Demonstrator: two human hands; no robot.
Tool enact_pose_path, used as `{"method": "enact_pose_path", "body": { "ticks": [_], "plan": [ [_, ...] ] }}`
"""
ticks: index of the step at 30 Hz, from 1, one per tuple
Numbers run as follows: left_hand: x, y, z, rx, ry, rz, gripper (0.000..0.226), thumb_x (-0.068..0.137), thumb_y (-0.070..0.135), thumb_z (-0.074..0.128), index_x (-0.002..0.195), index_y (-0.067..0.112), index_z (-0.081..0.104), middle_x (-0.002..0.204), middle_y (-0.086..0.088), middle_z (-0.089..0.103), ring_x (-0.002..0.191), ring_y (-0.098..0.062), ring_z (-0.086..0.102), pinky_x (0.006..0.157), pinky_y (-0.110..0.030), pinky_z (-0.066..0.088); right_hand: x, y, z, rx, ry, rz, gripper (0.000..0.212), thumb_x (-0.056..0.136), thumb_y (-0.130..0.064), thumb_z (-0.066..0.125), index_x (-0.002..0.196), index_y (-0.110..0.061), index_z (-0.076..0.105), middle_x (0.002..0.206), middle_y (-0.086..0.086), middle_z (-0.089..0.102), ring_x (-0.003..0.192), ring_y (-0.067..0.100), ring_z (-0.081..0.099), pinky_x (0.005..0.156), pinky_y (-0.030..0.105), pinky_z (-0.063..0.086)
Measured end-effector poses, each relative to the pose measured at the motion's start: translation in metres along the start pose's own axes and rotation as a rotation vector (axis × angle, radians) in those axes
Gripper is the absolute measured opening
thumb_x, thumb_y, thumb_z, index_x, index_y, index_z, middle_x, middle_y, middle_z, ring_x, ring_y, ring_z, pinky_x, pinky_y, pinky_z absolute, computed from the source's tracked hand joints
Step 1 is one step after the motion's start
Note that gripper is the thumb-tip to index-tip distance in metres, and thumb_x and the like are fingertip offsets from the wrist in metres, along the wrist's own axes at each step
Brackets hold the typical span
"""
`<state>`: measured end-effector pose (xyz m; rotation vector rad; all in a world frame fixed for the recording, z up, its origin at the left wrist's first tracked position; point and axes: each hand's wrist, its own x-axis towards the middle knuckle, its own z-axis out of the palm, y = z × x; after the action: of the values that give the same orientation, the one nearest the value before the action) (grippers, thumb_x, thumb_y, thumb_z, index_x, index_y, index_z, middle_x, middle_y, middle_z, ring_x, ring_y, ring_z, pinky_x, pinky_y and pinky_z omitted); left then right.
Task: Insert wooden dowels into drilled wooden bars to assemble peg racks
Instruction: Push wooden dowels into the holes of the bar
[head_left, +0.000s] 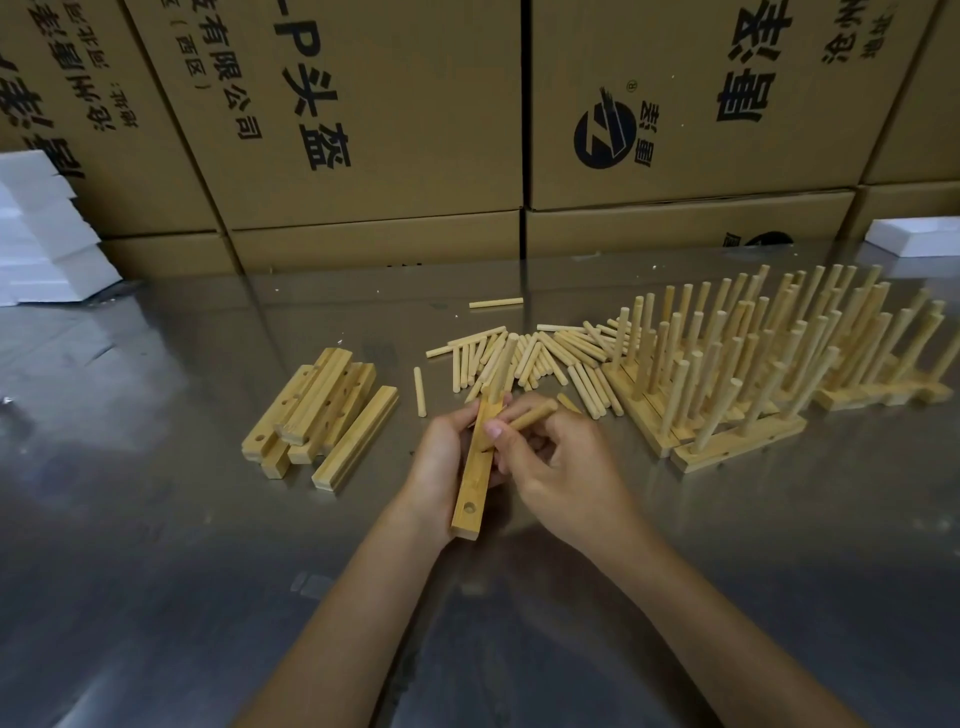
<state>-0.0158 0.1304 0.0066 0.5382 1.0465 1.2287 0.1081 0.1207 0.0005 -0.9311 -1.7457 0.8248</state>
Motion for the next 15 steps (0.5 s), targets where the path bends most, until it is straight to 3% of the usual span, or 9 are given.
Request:
{"method": "enact_pose_path", "body": {
  "ticks": [4,6,12,15],
  "plan": [
    [0.000,0.003,-0.003,-0.021,-0.034,0.020,0.035,0.102,0.025,0.043,0.106,0.004,0.071,0.068,-0.007,0.061,0.055,-0.017,0.057,0.050,-0.024,0.052,-0.002,-0.006,0.000,0.065,0.013,-0.009,0.024,0.101,-0.044,0.049,0.091,-0.027,0.064,0.072,-0.014,0.067,0.071,0.004,0.068,0.062,0.019,0.054],
    [0.000,0.004,-0.004,-0.035,-0.068,0.025,0.030,0.104,0.025,0.041,0.104,0.007,0.065,0.062,-0.003,0.052,0.052,-0.014,0.047,0.047,-0.022,0.046,-0.002,-0.008,-0.001,0.049,-0.003,-0.008,0.023,0.104,-0.040,0.044,0.088,-0.033,0.059,0.067,-0.018,0.064,0.068,0.000,0.065,0.062,0.011,0.048],
    [0.002,0.006,-0.006,-0.009,-0.047,0.021,0.033,0.104,0.025,0.038,0.118,0.005,0.060,0.063,-0.002,0.049,0.052,-0.013,0.041,0.046,-0.021,0.035,-0.001,-0.010,-0.005,-0.032,-0.088,0.093,0.013,0.103,-0.047,0.036,0.103,-0.035,0.043,0.075,-0.037,0.060,0.070,-0.014,0.059,0.060,0.002,0.041],
    [0.002,0.008,-0.005,-0.022,-0.044,0.019,0.031,0.105,0.024,0.036,0.115,0.006,0.059,0.068,-0.003,0.051,0.051,-0.012,0.041,0.042,-0.019,0.035,0.002,-0.013,-0.011,-0.049,-0.122,0.065,0.009,0.105,-0.034,0.040,0.104,-0.034,0.050,0.079,-0.032,0.062,0.074,-0.012,0.059,0.063,0.005,0.044]
  ]
}}
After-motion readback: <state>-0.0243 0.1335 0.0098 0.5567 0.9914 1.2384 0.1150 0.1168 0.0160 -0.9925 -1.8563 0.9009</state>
